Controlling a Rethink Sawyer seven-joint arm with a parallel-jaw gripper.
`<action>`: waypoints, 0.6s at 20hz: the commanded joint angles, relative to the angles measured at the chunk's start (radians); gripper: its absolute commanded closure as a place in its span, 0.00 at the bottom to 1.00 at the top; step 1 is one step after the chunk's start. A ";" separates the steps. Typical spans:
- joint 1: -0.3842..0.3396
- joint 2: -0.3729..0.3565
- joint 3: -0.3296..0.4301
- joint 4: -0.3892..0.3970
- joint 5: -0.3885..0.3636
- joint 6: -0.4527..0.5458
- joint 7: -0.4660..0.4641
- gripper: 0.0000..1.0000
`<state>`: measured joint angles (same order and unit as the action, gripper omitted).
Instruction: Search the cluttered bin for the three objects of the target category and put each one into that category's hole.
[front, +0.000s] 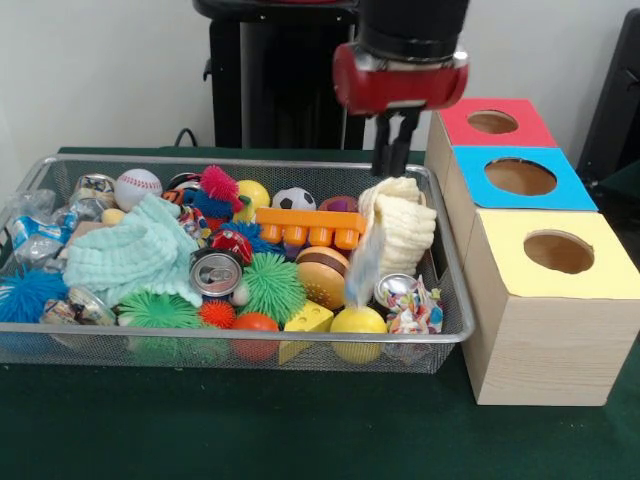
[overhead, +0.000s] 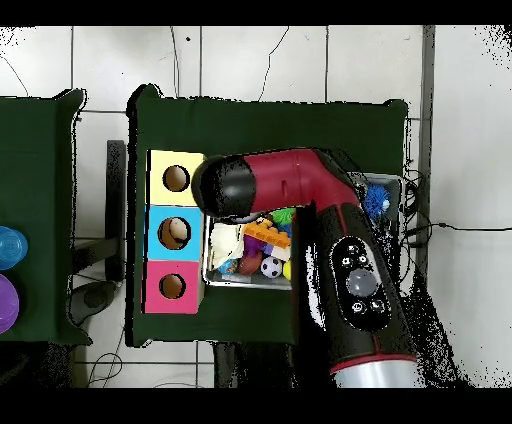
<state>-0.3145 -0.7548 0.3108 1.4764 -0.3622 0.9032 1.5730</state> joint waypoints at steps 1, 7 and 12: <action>0.047 -0.043 -0.015 0.050 0.049 0.154 0.116 1.00; 0.093 0.000 -0.027 0.043 0.067 0.054 0.169 1.00; 0.120 0.015 -0.045 0.060 0.085 0.002 0.194 1.00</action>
<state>-0.1972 -0.7901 0.3010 1.4767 -0.2958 0.9299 1.5732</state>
